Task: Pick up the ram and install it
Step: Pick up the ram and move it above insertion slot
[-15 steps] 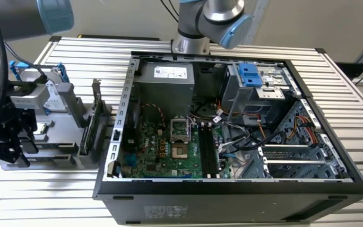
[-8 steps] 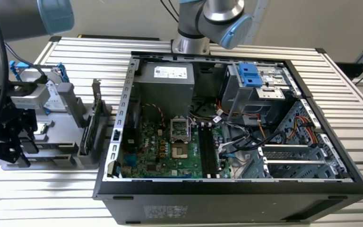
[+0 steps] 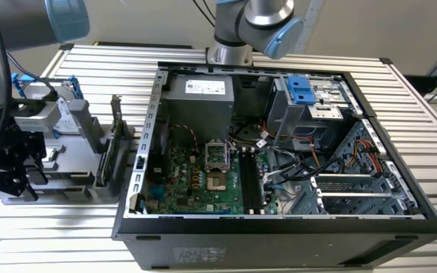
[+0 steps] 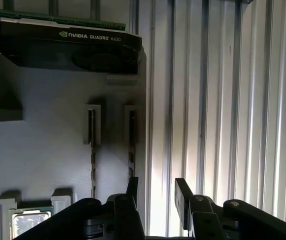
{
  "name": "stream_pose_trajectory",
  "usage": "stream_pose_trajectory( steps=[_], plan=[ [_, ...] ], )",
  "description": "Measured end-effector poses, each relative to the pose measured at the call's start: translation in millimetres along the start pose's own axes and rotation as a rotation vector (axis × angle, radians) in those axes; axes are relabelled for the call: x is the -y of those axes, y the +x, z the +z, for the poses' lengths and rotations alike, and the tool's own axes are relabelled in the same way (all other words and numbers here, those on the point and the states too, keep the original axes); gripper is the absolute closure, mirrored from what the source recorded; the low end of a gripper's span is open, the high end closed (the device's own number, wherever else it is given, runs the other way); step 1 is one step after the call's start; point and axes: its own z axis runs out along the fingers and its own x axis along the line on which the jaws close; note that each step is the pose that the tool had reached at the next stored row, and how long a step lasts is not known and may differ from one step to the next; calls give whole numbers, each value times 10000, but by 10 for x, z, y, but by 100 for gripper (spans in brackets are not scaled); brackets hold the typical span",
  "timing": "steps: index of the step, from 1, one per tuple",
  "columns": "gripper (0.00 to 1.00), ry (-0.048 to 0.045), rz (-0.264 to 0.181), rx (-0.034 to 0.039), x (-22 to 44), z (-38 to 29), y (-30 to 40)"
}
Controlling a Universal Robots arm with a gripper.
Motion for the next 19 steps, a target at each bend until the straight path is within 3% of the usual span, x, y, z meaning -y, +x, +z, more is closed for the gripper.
stream_pose_trajectory(
  steps=[8, 19],
  plan=[
    [0, -2, 0, -5, 0, 15, 4],
    [0, -2, 1, -5, 2, 86, 26]
  ],
)
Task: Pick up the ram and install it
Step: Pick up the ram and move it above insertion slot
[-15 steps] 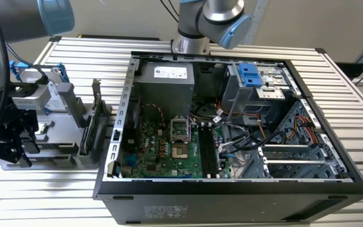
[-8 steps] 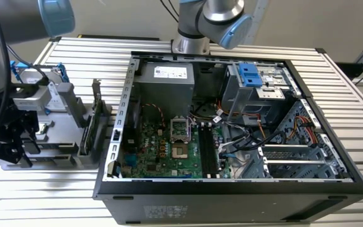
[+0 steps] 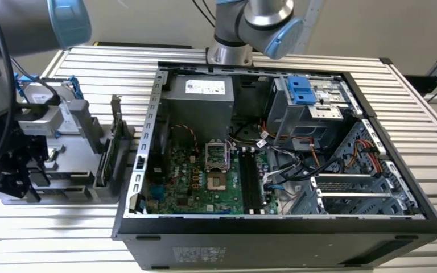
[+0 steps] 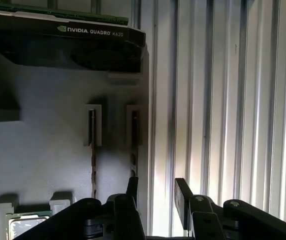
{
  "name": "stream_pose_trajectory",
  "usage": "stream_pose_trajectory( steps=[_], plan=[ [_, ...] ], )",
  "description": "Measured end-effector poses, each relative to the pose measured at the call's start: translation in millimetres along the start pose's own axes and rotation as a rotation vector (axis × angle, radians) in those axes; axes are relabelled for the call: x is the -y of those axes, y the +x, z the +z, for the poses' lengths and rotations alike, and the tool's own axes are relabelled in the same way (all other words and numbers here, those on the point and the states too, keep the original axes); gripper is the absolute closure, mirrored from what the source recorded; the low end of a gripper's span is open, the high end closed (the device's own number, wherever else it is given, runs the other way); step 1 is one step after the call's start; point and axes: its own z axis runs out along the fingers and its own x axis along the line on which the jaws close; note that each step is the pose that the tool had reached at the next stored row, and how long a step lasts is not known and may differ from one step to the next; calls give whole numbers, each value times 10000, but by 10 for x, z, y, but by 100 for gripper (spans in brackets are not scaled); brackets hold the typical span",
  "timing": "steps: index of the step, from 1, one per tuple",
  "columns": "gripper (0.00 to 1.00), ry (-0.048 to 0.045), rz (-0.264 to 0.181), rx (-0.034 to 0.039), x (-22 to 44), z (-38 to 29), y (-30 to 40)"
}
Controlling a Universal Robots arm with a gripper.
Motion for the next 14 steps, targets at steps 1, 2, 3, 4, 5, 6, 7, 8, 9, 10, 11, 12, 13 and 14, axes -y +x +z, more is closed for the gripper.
stream_pose_trajectory(
  steps=[1, 2, 3, 4, 5, 6, 7, 8, 9, 10, 11, 12, 13, 14],
  plan=[
    [0, 1, 0, 1, 0, 7, 4],
    [0, 1, 0, 1, 1, 14, 9],
    [0, 1, 0, -3, 0, 19, 13],
    [0, 1, 0, -11, 0, 21, 20],
    [0, -1, 1, -27, 0, 21, 26],
    [0, -3, 2, -61, 1, 21, 29],
    [0, -7, 4, -113, 1, 22, 33],
    [0, -10, 5, -196, 0, 23, 35],
    [0, -12, 10, -331, 0, 25, 38],
    [0, -13, 14, -482, 1, 27, 39],
    [0, -14, 16, -591, 1, 33, 40],
    [0, -14, 17, -669, 0, 39, 41],
    [0, -16, 15, -746, 1, 47, 42],
    [0, -17, 12, -791, 1, 53, 43]
  ],
)
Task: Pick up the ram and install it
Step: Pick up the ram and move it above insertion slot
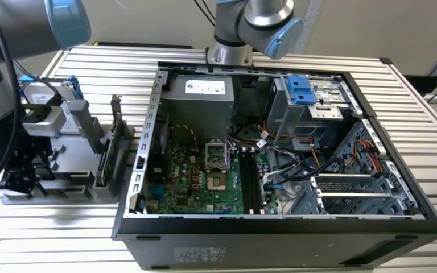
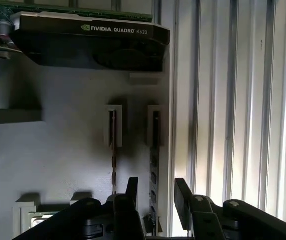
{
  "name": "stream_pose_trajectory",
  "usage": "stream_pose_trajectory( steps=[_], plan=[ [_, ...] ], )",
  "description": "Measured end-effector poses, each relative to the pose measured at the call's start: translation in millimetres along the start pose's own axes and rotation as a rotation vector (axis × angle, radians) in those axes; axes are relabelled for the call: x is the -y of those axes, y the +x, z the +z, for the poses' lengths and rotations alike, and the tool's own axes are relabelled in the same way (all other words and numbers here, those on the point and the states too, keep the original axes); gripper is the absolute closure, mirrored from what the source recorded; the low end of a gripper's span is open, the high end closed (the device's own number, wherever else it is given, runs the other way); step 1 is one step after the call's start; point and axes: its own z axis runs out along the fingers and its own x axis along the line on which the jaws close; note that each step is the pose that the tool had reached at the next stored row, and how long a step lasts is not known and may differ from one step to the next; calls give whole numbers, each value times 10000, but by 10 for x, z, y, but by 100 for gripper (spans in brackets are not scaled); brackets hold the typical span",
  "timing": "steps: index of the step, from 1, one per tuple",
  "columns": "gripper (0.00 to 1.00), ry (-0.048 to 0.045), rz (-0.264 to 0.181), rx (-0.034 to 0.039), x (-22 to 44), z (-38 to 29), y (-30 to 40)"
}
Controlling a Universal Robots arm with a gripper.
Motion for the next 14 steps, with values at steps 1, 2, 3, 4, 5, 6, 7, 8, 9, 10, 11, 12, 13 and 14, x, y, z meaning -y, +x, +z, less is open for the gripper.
stream_pose_trajectory(
  steps=[1, 2, 3, 4, 5, 6, 7, 8, 9, 10, 11, 12, 13, 14],
  plan=[
    [0, -1, -10, -25, 0, 6, 1],
    [0, 6, -29, -31, 1, 9, 2],
    [0, 19, -50, -31, 2, 11, 1],
    [0, 42, -78, -31, 3, 11, -1],
    [0, 64, -113, -31, 5, 12, -1],
    [0, 76, -152, -33, 6, 15, 0],
    [0, 75, -194, -35, 6, 21, 0],
    [0, 78, -230, -36, 6, 26, 1],
    [0, 80, -263, -36, 6, 31, 1],
    [0, 81, -299, -37, 6, 37, 2],
    [0, 81, -340, -37, 7, 42, 2],
    [0, 81, -382, -39, 7, 49, 3],
    [0, 81, -426, -40, 7, 55, 4],
    [0, 82, -472, -41, 7, 61, 4]
  ],
)
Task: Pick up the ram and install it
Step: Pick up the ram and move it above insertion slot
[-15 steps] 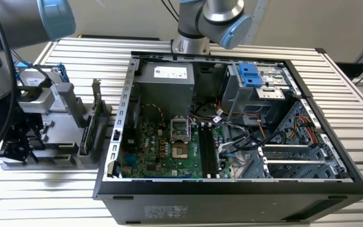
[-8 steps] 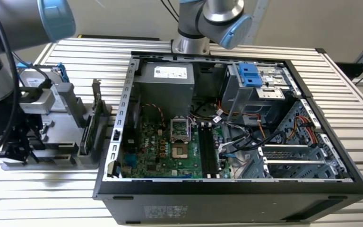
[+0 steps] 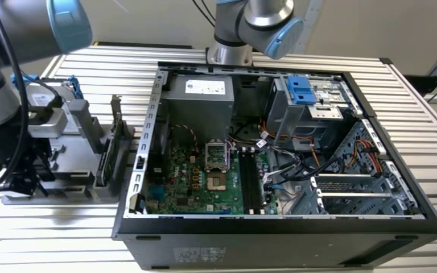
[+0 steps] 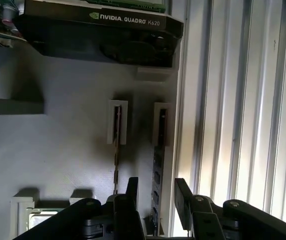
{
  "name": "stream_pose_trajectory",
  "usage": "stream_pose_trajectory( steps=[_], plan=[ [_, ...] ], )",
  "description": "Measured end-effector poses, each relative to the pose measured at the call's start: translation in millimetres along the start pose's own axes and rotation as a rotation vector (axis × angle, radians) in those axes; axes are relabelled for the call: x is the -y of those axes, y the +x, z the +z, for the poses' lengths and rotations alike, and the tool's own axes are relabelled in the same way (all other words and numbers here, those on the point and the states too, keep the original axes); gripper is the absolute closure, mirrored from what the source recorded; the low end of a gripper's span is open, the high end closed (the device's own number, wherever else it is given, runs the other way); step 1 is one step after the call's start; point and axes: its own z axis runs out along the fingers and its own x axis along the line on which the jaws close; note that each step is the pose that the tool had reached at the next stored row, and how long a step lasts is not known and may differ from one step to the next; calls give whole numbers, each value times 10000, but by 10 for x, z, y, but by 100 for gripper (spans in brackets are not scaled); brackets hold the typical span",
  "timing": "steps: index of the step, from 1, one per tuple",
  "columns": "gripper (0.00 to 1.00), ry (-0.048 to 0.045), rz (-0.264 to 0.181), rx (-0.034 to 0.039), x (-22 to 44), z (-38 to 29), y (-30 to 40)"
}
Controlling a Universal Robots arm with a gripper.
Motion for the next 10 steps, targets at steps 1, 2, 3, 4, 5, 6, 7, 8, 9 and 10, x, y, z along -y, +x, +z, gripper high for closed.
stream_pose_trajectory(
  steps=[1, 2, 3, 4, 5, 6, 7, 8, 9, 10],
  plan=[
    [0, 3, -41, 0, 0, 5, 1],
    [0, 4, -78, -1, 0, 11, 1],
    [0, 5, -110, -2, 0, 16, 2],
    [0, 5, -130, -2, 1, 20, 1],
    [0, 3, -130, -3, 1, 26, 2],
    [0, 3, -131, -3, 1, 32, 2],
    [0, 4, -132, -2, 2, 38, 1],
    [0, 3, -133, -4, 2, 43, -1],
    [0, 2, -132, -5, 3, 47, -3],
    [0, 3, -131, -4, 4, 51, -4]
  ],
)
